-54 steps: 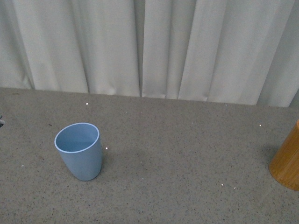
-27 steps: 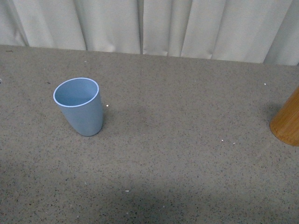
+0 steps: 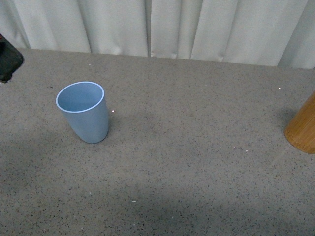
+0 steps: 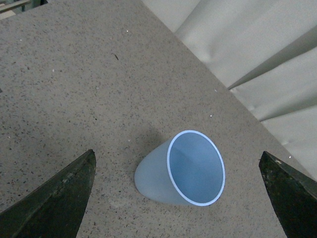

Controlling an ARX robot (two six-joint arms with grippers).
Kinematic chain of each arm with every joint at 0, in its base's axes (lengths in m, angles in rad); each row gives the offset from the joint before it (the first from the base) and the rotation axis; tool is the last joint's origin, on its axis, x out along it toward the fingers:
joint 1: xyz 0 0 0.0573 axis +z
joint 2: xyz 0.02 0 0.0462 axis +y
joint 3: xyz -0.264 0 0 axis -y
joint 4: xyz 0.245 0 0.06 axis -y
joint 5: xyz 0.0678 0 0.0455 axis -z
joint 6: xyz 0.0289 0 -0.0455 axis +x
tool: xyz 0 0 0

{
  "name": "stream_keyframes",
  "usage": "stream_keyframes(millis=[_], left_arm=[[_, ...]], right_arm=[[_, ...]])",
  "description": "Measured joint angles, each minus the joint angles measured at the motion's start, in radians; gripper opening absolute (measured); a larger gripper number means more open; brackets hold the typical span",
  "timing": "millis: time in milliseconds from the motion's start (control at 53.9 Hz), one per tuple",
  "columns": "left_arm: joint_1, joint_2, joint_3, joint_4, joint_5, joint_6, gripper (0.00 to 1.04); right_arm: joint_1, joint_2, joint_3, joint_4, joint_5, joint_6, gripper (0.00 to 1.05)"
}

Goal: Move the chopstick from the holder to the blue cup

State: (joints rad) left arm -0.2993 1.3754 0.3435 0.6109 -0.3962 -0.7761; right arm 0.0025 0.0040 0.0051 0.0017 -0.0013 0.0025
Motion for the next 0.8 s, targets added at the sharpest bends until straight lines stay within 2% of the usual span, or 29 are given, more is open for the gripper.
stream_keyframes(millis=[241,798], left_arm=[[-0.047,0.117,0.087,-0.029,-0.017,0.005,0.98],[-0.097,0.306,0.223,-0.120,0.000,0.011,0.98]], right_arm=[[0.000,0.000,0.000,0.000,0.000,0.000,0.95],[0.000,0.000,0.000,0.000,0.000,0.000,0.95]])
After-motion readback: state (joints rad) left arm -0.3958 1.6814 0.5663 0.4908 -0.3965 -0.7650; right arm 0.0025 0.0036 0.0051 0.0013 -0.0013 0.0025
